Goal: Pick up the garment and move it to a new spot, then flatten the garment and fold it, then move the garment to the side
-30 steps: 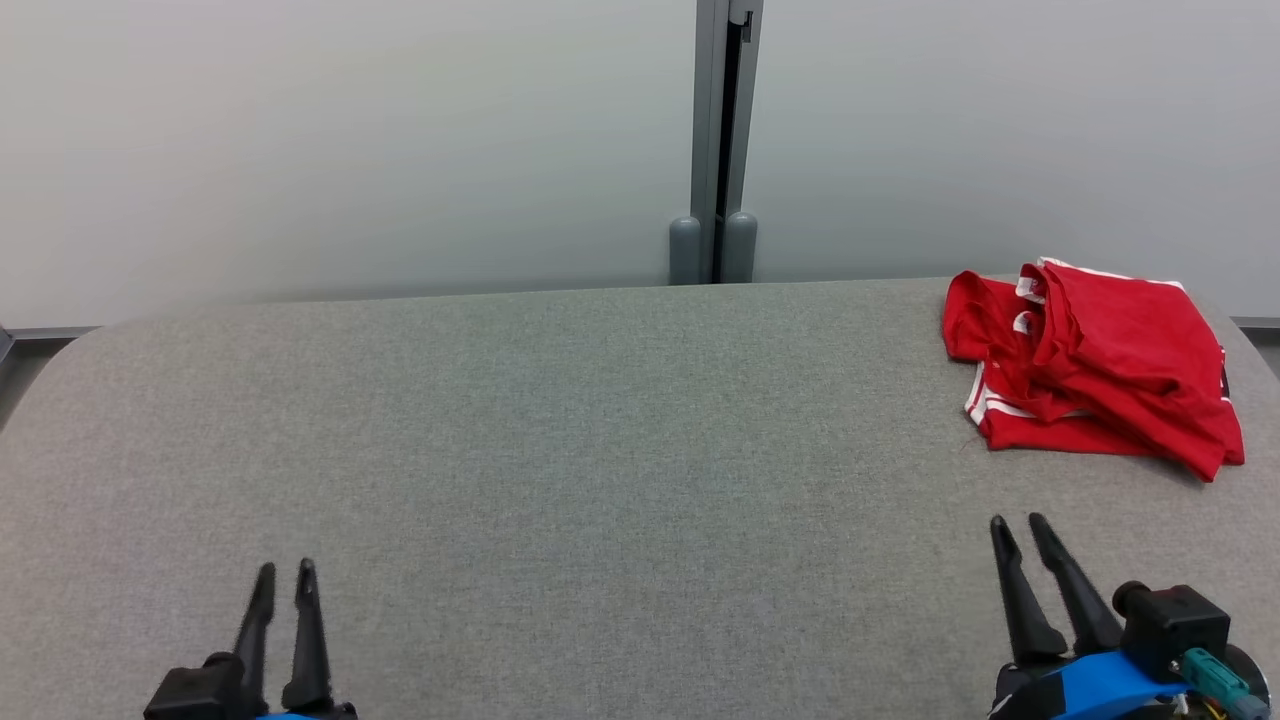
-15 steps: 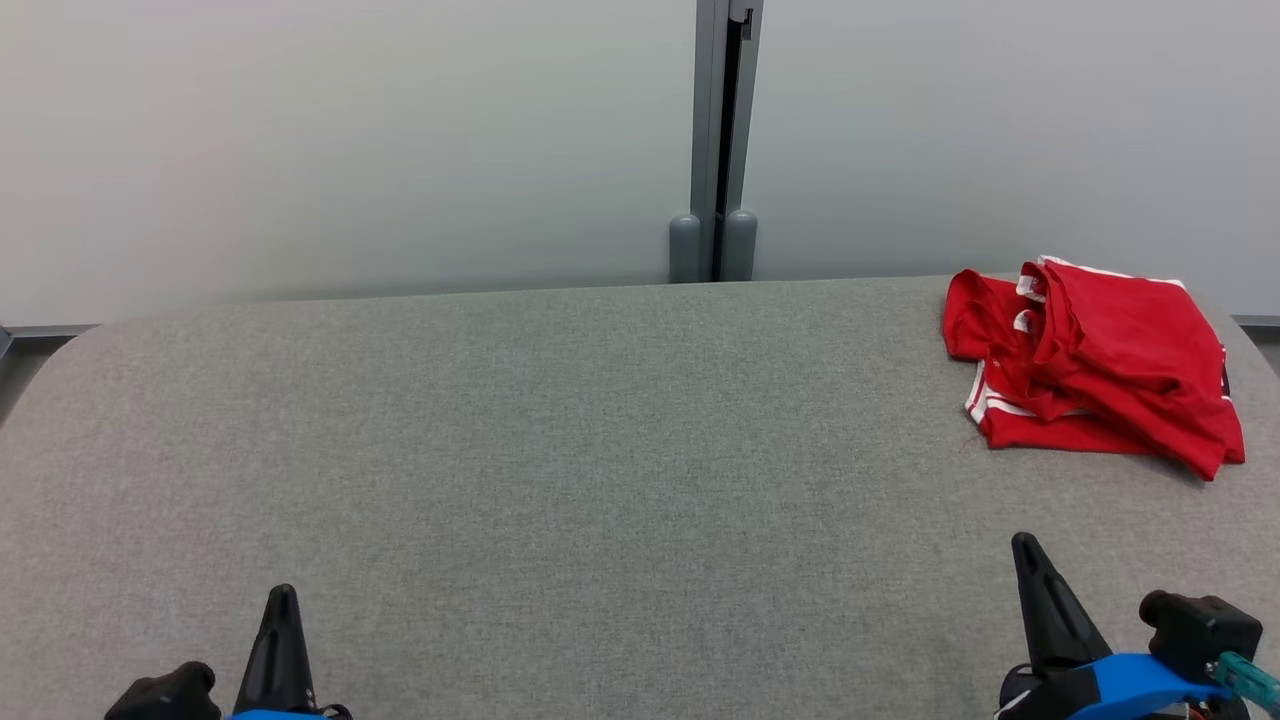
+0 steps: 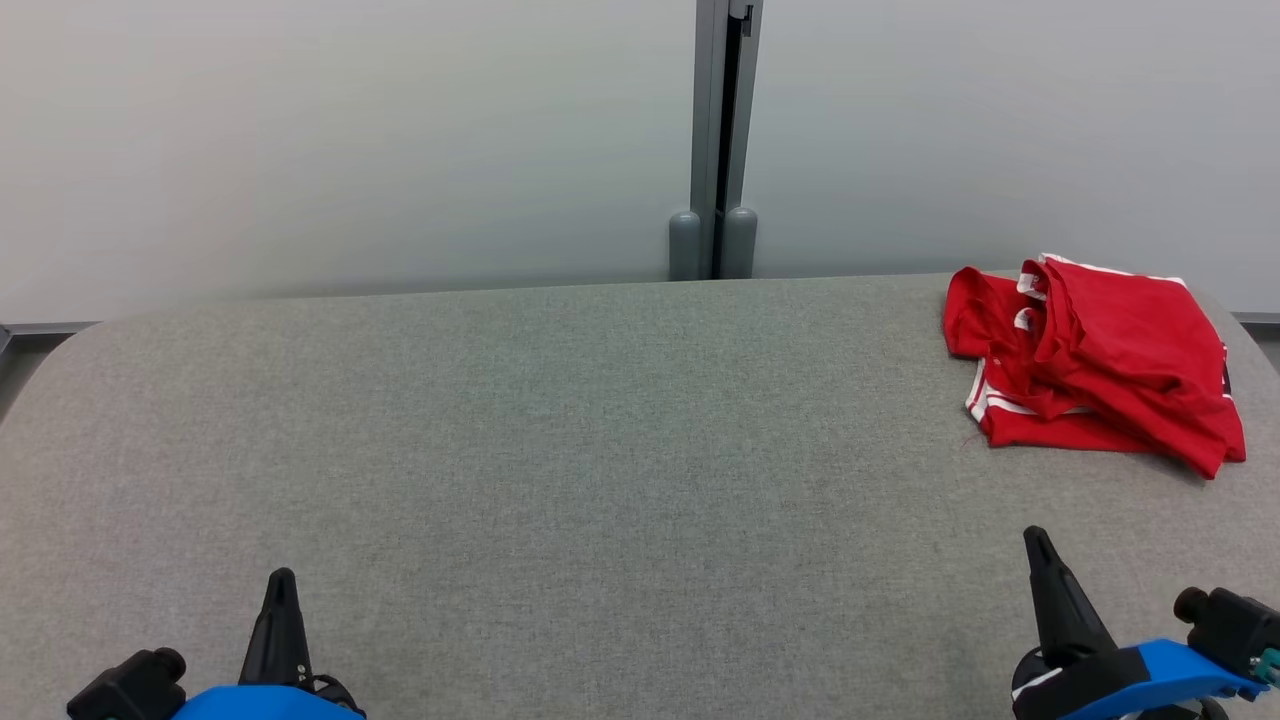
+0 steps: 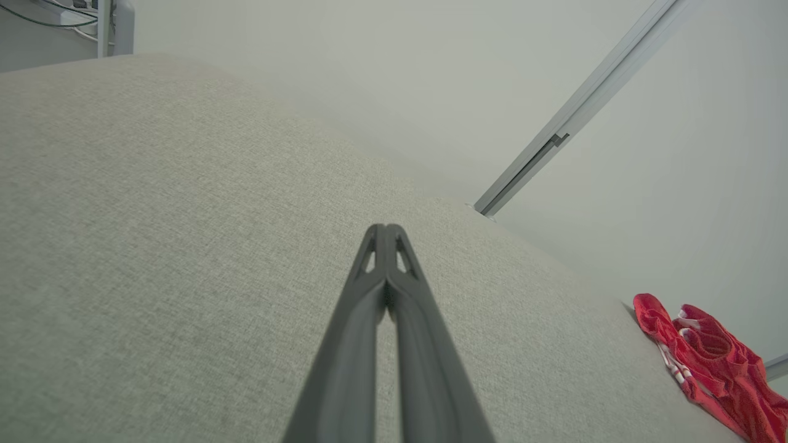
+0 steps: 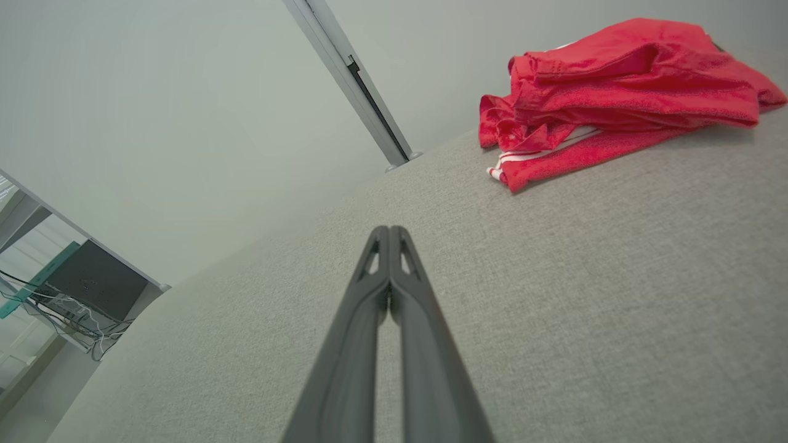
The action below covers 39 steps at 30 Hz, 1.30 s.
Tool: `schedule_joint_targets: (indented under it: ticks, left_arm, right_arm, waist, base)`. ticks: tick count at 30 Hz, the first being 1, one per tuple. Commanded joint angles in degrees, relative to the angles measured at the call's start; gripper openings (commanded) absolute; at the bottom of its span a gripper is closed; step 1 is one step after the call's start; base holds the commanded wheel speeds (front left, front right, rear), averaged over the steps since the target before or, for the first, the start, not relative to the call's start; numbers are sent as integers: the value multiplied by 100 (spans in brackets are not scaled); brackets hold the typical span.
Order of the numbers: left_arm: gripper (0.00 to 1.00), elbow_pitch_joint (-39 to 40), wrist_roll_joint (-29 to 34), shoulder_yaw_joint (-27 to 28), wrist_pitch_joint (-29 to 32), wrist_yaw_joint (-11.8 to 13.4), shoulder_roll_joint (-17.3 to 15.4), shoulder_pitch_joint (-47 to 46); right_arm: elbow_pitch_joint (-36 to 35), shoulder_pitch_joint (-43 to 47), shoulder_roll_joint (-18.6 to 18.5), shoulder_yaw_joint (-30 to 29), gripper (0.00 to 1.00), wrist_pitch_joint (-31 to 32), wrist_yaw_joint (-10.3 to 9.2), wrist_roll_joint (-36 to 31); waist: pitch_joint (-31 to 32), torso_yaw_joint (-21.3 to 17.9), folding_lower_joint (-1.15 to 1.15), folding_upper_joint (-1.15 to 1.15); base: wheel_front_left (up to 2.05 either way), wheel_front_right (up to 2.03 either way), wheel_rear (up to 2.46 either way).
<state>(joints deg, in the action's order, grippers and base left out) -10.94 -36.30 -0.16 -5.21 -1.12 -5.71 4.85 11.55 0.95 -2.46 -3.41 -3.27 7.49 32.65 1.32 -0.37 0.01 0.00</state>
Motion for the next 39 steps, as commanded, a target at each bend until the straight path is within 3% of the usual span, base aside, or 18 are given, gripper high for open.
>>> schedule_joint_targets:
  ticks: [1,39]
  left_arm:
    - [0,59,-225,75,37,-49,-23,-214]
    - [0,-124,-2955,390,621,-357,132,-709]
  right_arm:
    - [-63,-209,-29,-29,0,38,0,261]
    - [92,-499,-46,-178,0,525,1,3162]
  waist:
    - [-2,1,0,0]
    - [-61,16,0,0]
  base:
    - [0,0,0]
    - [0,0,0]
